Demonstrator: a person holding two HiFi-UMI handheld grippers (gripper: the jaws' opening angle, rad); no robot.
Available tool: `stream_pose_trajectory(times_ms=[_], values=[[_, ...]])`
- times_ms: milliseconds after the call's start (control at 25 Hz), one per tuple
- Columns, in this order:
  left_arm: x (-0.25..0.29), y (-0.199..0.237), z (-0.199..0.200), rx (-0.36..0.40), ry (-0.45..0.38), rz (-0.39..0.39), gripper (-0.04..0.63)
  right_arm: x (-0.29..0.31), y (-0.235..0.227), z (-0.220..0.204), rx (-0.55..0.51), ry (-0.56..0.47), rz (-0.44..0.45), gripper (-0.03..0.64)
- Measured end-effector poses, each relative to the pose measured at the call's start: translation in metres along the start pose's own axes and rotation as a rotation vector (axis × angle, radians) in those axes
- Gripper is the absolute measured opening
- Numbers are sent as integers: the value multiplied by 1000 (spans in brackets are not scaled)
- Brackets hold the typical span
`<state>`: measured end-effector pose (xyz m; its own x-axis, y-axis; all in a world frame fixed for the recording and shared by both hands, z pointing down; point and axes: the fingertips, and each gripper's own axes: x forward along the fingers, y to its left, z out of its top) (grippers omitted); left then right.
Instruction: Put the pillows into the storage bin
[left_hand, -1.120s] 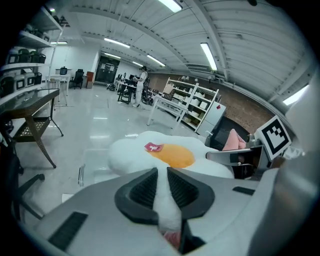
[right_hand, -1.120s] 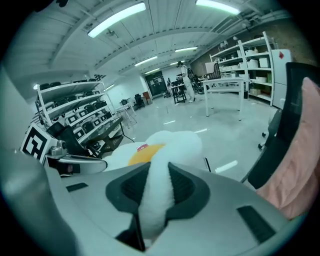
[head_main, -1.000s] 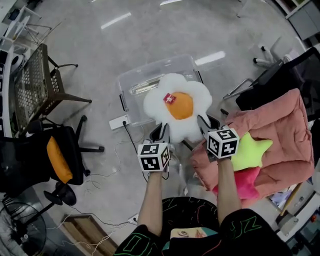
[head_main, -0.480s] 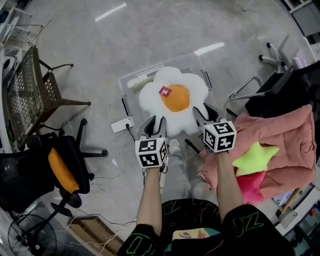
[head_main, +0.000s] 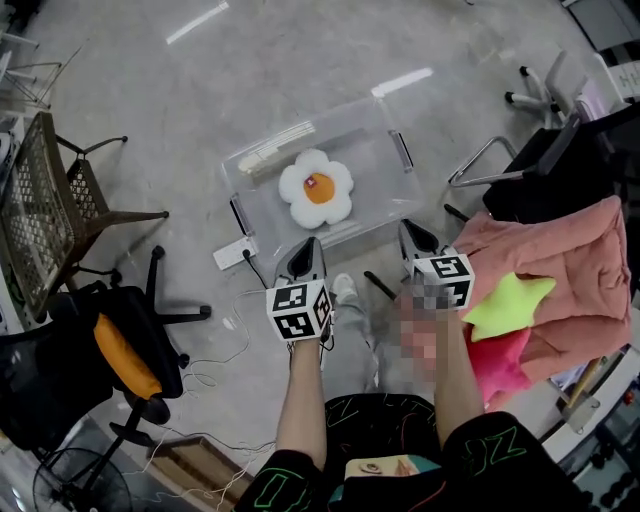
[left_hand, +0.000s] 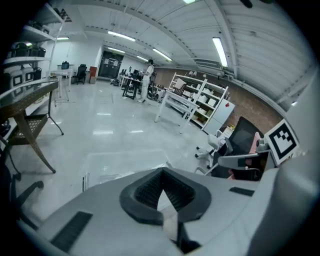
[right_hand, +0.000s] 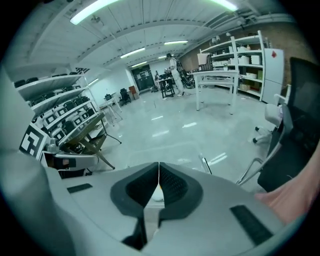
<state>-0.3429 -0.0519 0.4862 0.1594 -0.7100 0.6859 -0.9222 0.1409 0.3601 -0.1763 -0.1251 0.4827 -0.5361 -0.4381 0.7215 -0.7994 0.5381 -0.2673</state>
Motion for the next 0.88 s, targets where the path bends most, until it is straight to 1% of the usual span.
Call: stream_pose_trajectory(times_ms=[120, 240, 360, 520, 680, 880], values=[[2, -28, -1, 16, -6, -80, -5, -19, -9, -5, 54, -27, 24, 3], [7, -59, -6, 46, 5, -150, -5, -44, -26, -12, 85, -60, -4, 2], [15, -98, -13, 93, 34, -223, -5, -76, -54, -24, 129, -101, -78, 3], [16, -166, -32, 143, 54, -319, -5, -128, -95, -45, 187, -161, -155, 3], [16, -240, -62, 208, 106, -436, -5, -186, -135, -79, 262, -206, -259, 3], [7, -325, -104, 283, 160, -544, -5, -257, -179, -127, 346, -245, -366, 3]])
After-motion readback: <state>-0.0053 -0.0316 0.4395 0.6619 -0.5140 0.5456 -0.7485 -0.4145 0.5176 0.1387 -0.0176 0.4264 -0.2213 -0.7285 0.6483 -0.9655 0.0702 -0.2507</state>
